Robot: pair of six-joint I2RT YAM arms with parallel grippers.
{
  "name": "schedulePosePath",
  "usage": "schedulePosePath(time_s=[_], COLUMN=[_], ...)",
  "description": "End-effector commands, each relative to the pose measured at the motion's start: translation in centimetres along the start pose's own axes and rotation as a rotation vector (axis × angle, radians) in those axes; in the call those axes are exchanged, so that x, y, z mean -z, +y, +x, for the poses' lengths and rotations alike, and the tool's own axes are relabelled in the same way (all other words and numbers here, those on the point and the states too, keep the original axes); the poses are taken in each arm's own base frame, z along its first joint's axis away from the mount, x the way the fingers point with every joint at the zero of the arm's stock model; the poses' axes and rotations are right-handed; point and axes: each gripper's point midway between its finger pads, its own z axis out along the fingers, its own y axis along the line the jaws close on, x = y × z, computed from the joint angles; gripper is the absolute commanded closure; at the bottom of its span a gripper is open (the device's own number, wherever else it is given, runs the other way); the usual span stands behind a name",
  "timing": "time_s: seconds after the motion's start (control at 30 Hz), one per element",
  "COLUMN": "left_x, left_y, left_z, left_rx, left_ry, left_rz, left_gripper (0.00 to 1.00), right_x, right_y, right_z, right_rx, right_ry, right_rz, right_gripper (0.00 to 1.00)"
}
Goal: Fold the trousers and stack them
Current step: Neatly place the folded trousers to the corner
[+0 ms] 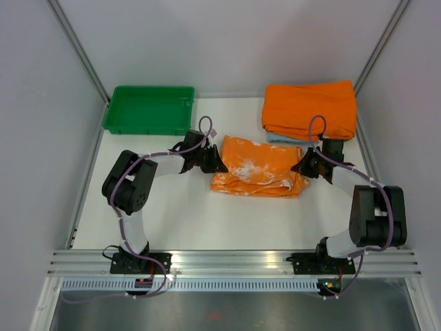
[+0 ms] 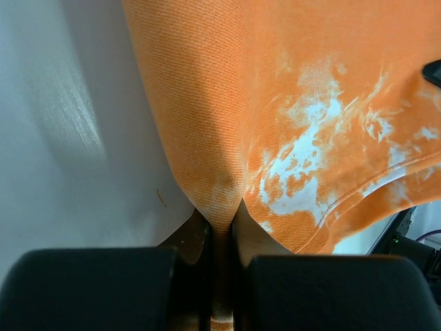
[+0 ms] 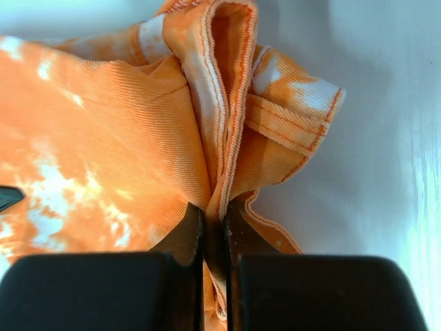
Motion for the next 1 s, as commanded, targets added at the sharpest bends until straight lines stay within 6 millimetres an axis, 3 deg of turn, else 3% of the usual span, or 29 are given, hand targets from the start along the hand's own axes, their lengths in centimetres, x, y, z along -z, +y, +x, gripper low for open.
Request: schedulePosePath(time_s=[0.0, 0.1, 0.13, 0.17, 0.2, 0.23, 0.27, 0.3, 0.33, 0.37, 0.4, 0.43, 0.5, 0.53, 0.57, 0.6, 0.63, 0.67, 0.7, 0.73, 0.77, 0.87, 0.97], left_x=[2.8, 5.5, 6.9, 7.4, 8.2, 9.6, 10.2, 10.8, 11.6, 11.9, 12.0, 11.7, 10.8, 11.6, 8.6, 7.8, 8.0, 4.9, 4.0, 3.6, 1.3, -1.2, -3.9], left_y=[-4.4, -7.9, -9.9, -10.2, -11.3, -13.9, -15.1, -16.7, -19.0, -19.9, -20.9, -22.0, -22.7, -24.5, -23.0, -23.3, -24.7, -23.2, -23.2, -24.1, -22.8, -23.1, -22.2], left_z=[-4.1, -7.4, -10.3, -10.9, -12.4, -15.1, -16.2, -16.9, -19.0, -19.9, -21.0, -22.9, -24.9, -26.8, -27.3, -27.9, -29.2, -29.1, -29.3, -29.6, -29.4, -28.9, -28.5], left_rx=[-0.1, -0.155, -0.195, -0.189, -0.203, -0.226, -0.239, -0.25, -0.254, -0.253, -0.251, -0.258, -0.231, -0.242, -0.205, -0.163, -0.168, -0.13, -0.083, -0.083, -0.057, -0.044, -0.033], left_ry=[-0.134, -0.209, -0.281, -0.28, -0.313, -0.374, -0.393, -0.396, -0.434, -0.452, -0.474, -0.505, -0.525, -0.574, -0.554, -0.566, -0.62, -0.596, -0.595, -0.615, -0.609, -0.624, -0.653], left_rz=[0.05, 0.081, 0.087, 0.066, 0.074, 0.111, 0.136, 0.176, 0.224, 0.247, 0.273, 0.289, 0.304, 0.347, 0.342, 0.368, 0.42, 0.416, 0.437, 0.47, 0.457, 0.454, 0.429], left_gripper=[0.98, 0.98, 0.98, 0.98, 0.98, 0.98, 0.98, 0.98, 0.98, 0.98, 0.98, 0.98, 0.98, 0.98, 0.98, 0.98, 0.98, 0.98, 0.98, 0.98, 0.98, 0.98, 0.98], right_x=[4.6, 7.6, 9.5, 10.5, 12.4, 13.0, 13.7, 15.0, 15.4, 15.8, 16.5, 16.9, 17.0, 16.9, 16.5, 15.5, 15.1, 14.5, 13.3, 13.3, 12.1, 11.0, 10.1], right_y=[5.8, 7.8, 9.5, 10.3, 12.2, 12.3, 13.0, 14.7, 14.8, 15.3, 16.2, 15.6, 15.5, 14.2, 13.4, 12.3, 10.0, 8.7, 7.1, 5.0, 3.4, -0.5, -2.8], right_z=[-5.3, -8.8, -11.7, -13.2, -16.4, -17.7, -19.3, -22.8, -24.0, -25.7, -28.7, -30.3, -33.9, -34.9, -35.7, -37.3, -37.9, -38.3, -39.0, -39.4, -39.4, -39.7, -39.9], right_rx=[0.05, 0.07, 0.081, 0.081, 0.105, 0.096, 0.101, 0.122, 0.126, 0.136, 0.154, 0.159, 0.233, 0.237, 0.245, 0.237, 0.204, 0.19, 0.174, 0.147, 0.124, 0.106, 0.128], right_ry=[-0.175, -0.265, -0.335, -0.369, -0.439, -0.457, -0.478, -0.523, -0.515, -0.533, -0.577, -0.601, -0.647, -0.643, -0.639, -0.637, -0.614, -0.597, -0.579, -0.572, -0.553, -0.542, -0.539], right_rz=[-0.164, -0.161, -0.182, -0.182, -0.205, -0.176, -0.175, -0.199, -0.207, -0.213, -0.228, -0.216, -0.219, -0.21, -0.2, -0.195, -0.172, -0.167, -0.165, -0.166, -0.165, -0.132, -0.098], right_gripper=[1.0, 1.0, 1.0, 1.0, 1.0, 1.0, 1.0, 1.0, 1.0, 1.0, 1.0, 1.0, 1.0, 1.0, 1.0, 1.0, 1.0, 1.0, 1.0, 1.0, 1.0, 1.0, 1.0])
